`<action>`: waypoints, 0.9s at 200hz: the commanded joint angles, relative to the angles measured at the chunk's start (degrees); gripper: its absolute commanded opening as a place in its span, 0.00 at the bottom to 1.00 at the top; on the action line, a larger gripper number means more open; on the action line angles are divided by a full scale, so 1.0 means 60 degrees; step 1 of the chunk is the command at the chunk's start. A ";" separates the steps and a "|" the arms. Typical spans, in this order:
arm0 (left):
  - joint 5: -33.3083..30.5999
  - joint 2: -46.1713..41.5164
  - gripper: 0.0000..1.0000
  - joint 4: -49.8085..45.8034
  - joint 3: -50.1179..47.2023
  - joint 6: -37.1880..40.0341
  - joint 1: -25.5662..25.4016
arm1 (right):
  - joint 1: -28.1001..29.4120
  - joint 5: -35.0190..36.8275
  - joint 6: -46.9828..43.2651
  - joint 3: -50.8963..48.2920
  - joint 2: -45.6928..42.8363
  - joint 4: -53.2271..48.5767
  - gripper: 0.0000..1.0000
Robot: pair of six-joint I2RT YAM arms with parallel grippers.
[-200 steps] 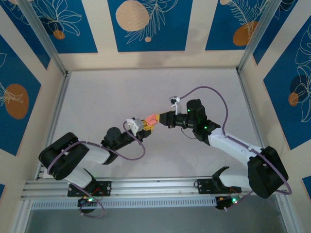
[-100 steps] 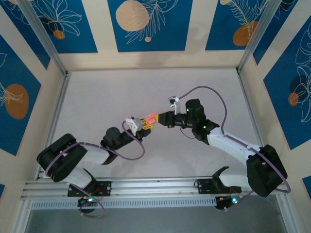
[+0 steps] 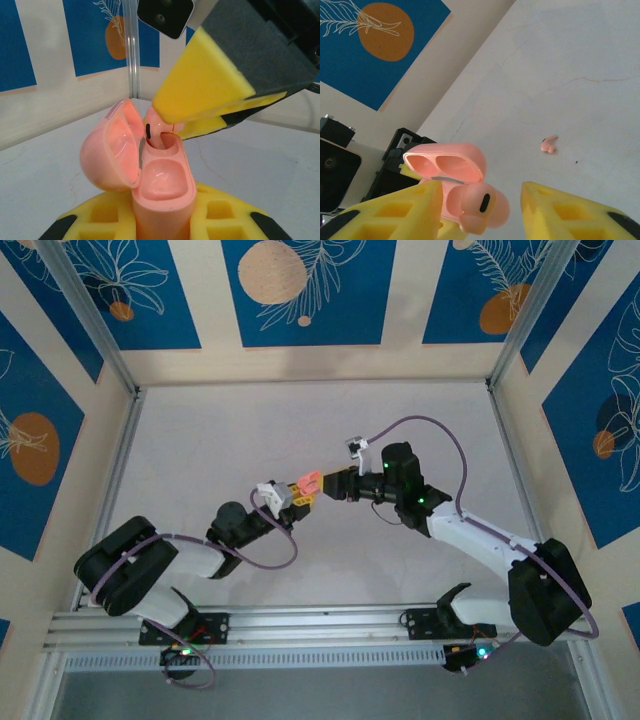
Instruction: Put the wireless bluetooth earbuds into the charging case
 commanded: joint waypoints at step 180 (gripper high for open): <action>0.0172 -0.0227 0.18 0.0502 0.0030 0.0447 -0.0100 | -0.1238 -0.2830 0.0286 0.1562 0.0082 -0.2171 0.29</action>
